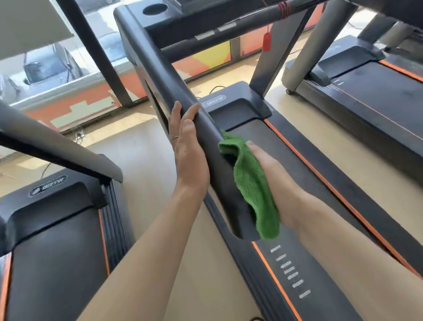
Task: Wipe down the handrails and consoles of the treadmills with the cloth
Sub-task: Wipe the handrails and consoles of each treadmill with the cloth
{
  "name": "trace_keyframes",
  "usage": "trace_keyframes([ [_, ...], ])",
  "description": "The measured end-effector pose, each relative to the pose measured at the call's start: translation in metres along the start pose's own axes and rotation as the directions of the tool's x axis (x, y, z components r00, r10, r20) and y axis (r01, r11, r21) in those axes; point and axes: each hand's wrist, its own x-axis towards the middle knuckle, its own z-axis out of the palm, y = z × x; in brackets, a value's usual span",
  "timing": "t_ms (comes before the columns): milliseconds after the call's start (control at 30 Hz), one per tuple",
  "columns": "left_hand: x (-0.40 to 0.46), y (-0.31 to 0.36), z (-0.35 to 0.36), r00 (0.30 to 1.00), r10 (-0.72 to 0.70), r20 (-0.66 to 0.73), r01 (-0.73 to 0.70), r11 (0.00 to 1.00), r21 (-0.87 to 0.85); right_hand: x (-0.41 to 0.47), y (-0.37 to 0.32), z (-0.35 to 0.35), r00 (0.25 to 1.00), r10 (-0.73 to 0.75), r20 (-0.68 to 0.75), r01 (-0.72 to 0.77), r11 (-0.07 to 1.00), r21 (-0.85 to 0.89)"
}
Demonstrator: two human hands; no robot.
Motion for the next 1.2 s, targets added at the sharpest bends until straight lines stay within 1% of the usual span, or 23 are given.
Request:
trace_keyframes([
  [67,-0.002,0.001,0.003,1.000,-0.003,-0.018,0.002,1.000,-0.020,-0.020,0.022,-0.003,0.999,-0.007,-0.053,0.011,0.997,0.076],
  [133,-0.001,0.000,0.003,0.999,-0.003,-0.033,0.002,0.999,-0.035,-0.032,0.041,0.006,0.987,-0.083,-0.140,0.098,0.989,0.106],
  [200,0.000,-0.002,0.004,0.999,-0.001,-0.037,0.000,0.999,-0.040,-0.029,0.047,0.011,0.961,-0.198,-0.192,0.209,0.977,0.040],
  [267,0.000,-0.003,0.004,0.999,0.006,-0.042,-0.008,0.998,-0.055,-0.016,0.035,0.011,0.947,-0.255,-0.197,0.250,0.967,-0.051],
  [333,0.001,-0.003,0.005,0.999,0.013,-0.045,-0.017,0.996,-0.088,0.000,0.009,0.008,0.968,-0.221,-0.116,0.216,0.975,-0.055],
  [400,0.003,-0.006,0.006,0.999,0.019,-0.047,-0.024,0.993,-0.112,0.013,-0.020,0.010,0.994,-0.110,0.007,0.111,0.993,-0.050],
  [467,0.004,-0.010,0.005,0.998,0.037,-0.050,-0.043,0.991,-0.128,0.021,-0.028,0.006,0.982,-0.130,0.140,0.140,0.988,-0.064],
  [533,0.007,-0.014,0.004,0.998,0.037,-0.053,-0.044,0.989,-0.142,0.025,-0.028,0.009,0.970,-0.168,0.176,0.176,0.984,-0.033],
  [667,0.005,-0.010,0.004,0.998,0.027,-0.054,-0.032,0.994,-0.102,0.015,-0.017,0.009,0.994,-0.089,0.062,0.087,0.996,0.037],
  [733,0.002,-0.007,0.004,0.998,0.031,-0.055,-0.035,0.996,-0.085,-0.002,0.010,0.002,0.991,-0.137,-0.013,0.137,0.990,0.039],
  [767,0.002,-0.007,0.004,0.998,0.031,-0.054,-0.036,0.996,-0.083,-0.007,0.028,0.004,0.977,-0.197,-0.079,0.200,0.980,0.022],
  [800,0.003,-0.007,0.004,0.998,0.028,-0.051,-0.032,0.996,-0.084,-0.014,0.048,0.009,0.944,-0.291,-0.155,0.293,0.956,-0.007],
  [833,0.003,-0.007,0.003,0.999,0.025,-0.047,-0.029,0.996,-0.086,-0.019,0.066,0.016,0.873,-0.423,-0.243,0.422,0.905,-0.060],
  [867,0.002,-0.005,0.003,0.999,0.024,-0.044,-0.028,0.996,-0.083,-0.023,0.081,0.023,0.767,-0.576,-0.284,0.551,0.817,-0.170],
  [900,0.001,-0.004,0.003,0.999,0.020,-0.046,-0.023,0.997,-0.076,-0.023,0.090,0.028,0.650,-0.716,-0.254,0.637,0.696,-0.332],
  [933,0.000,-0.003,0.003,0.999,0.014,-0.045,-0.017,0.998,-0.068,-0.020,0.092,0.031,0.535,-0.826,-0.177,0.672,0.543,-0.504],
  [967,-0.001,-0.003,0.003,0.999,0.014,-0.045,-0.016,0.998,-0.064,-0.017,0.088,0.030,0.430,-0.898,-0.094,0.655,0.382,-0.652],
  [1000,0.000,-0.003,0.003,0.999,0.022,-0.041,-0.025,0.997,-0.070,-0.013,0.081,0.029,0.361,-0.932,-0.024,0.609,0.255,-0.751],
  [1033,0.001,-0.004,0.003,0.999,0.026,-0.036,-0.029,0.996,-0.081,-0.010,0.070,0.028,0.332,-0.943,0.033,0.556,0.167,-0.814],
  [1067,0.002,-0.004,0.002,0.999,0.019,-0.030,-0.022,0.995,-0.093,-0.009,0.057,0.030,0.345,-0.935,0.077,0.506,0.116,-0.854],
  [1100,0.002,-0.002,0.001,1.000,0.010,-0.020,-0.012,0.994,-0.108,-0.009,0.043,0.032,0.396,-0.912,0.111,0.454,0.089,-0.887],
  [1167,0.002,0.004,0.000,1.000,-0.028,0.014,0.029,0.987,-0.158,-0.006,0.013,0.039,0.578,-0.797,0.172,0.362,0.063,-0.930],
  [1200,0.001,0.007,-0.002,0.998,-0.036,0.042,0.043,0.981,-0.187,-0.001,-0.002,0.042,0.681,-0.708,0.188,0.350,0.089,-0.932],
])
